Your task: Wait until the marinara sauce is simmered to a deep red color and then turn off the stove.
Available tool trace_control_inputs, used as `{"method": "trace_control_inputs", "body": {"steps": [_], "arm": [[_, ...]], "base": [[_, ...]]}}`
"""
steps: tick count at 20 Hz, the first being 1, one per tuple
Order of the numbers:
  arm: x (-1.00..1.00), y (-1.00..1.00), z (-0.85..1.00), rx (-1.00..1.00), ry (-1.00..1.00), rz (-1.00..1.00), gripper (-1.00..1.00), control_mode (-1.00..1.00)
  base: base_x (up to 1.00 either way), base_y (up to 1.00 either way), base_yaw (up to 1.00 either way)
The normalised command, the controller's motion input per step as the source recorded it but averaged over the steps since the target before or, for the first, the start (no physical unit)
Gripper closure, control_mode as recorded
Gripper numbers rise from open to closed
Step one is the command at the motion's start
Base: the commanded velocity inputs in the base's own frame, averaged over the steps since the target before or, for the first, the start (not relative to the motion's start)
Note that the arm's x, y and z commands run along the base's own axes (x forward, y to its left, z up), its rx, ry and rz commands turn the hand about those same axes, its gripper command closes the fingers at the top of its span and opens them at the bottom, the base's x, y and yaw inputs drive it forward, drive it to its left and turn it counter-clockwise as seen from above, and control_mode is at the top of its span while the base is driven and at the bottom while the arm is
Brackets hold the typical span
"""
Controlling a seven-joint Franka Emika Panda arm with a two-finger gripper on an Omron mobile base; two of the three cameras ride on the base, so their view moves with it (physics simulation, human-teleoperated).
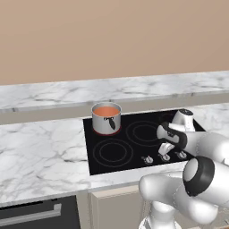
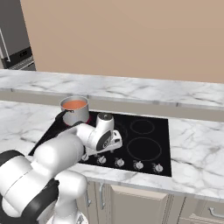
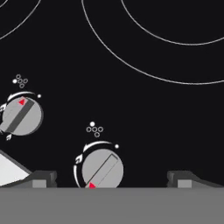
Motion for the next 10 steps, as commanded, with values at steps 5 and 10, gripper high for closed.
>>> {"method": "trace_control_inputs", "body": {"steps": [5,10], "arm": [[0.00,0.00,-0.08,0.00,0.01,0.00,-1.00,-1.00],[-0.11,0.02,-0.10,0.00,0.00,0.00,-1.00,-1.00]], "base": [[0.00,0.00,0.00],[0.00,0.00,0.00]]}}
